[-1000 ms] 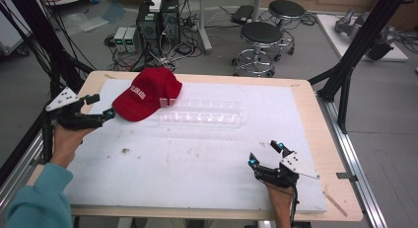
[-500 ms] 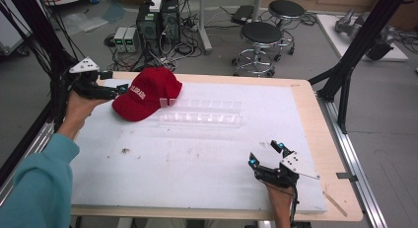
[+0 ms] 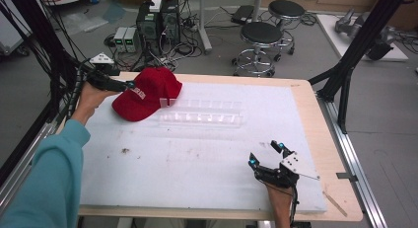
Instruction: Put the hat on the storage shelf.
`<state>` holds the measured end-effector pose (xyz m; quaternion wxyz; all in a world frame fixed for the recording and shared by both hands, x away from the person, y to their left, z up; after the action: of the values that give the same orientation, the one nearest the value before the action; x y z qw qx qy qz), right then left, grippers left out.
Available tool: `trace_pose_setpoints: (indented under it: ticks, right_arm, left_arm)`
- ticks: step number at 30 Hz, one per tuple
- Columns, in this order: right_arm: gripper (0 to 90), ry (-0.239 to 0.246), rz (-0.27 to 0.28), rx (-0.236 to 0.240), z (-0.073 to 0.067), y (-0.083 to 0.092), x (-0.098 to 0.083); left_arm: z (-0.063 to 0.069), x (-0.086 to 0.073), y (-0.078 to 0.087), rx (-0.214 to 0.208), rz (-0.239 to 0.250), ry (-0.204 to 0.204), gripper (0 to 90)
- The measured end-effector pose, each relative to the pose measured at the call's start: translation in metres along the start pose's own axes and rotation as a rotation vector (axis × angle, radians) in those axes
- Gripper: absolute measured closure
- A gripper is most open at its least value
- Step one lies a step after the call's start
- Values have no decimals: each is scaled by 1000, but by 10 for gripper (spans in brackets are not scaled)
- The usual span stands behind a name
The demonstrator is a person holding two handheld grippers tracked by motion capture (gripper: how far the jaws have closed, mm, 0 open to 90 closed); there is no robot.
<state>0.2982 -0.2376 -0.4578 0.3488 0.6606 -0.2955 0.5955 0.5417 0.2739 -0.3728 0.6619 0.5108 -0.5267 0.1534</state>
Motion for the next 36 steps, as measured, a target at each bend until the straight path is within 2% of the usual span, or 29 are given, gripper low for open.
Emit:
trace_pose_setpoints:
  ticks: [2, 4, 7, 13, 16, 24, 25, 26, 29, 31, 34, 36]
  right_arm:
    - [97, 2, 2, -6, 1, 0, 0]
    - [97, -2, 1, -6, 0, 0, 0]
    - [97, -5, -1, -6, 0, 0, 0]
    - [97, -6, -3, -9, 1, 0, 0]
    - [97, -7, -4, -12, 1, 0, 0]
    - [97, -10, -8, -14, 1, -1, 0]
    - [97, -9, -7, -14, 1, -1, 0]
    - [97, -10, -8, -15, 1, -1, 0]
    - [97, -10, -7, -14, 1, -1, 0]
    - [97, -9, -7, -13, 2, -1, 0]
    - [97, -8, -6, -14, 1, -1, 0]
    - [97, -10, -6, -13, 1, -1, 0]
  left_arm:
    - [0, -3, -9, 4, -12, 9, 143]
    - [-1, -7, -16, 14, -32, -9, 145]
    - [0, -14, -27, 21, -65, -11, 145]
    - [1, -21, -40, 11, -94, -15, 173]
    - [-1, -25, -45, 19, -113, -11, 196]
    - [0, -27, -50, 24, -96, -10, 257]
    - [0, -26, -51, 43, -84, -21, 264]
    - [0, -25, -51, 50, -78, -28, 298]
    - [0, -23, -52, 58, -62, -48, 321]
    - [0, -27, -56, 51, -76, -39, 332]
    - [-2, -29, -59, 39, -82, 6, 342]
    - [0, -29, -59, 19, -80, -7, 384]
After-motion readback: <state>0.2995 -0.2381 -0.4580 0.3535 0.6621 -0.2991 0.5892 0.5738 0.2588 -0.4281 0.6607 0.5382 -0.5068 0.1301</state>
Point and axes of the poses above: each handheld gripper's, and its own axes: y roughly backward along the jaws, x roughly out of its top, z roughly to its right, the point moved 5 cm from there along -y, roughly forward along the jaws, and after that the axes turned 5 degrees about x, right-handed, at the moved point
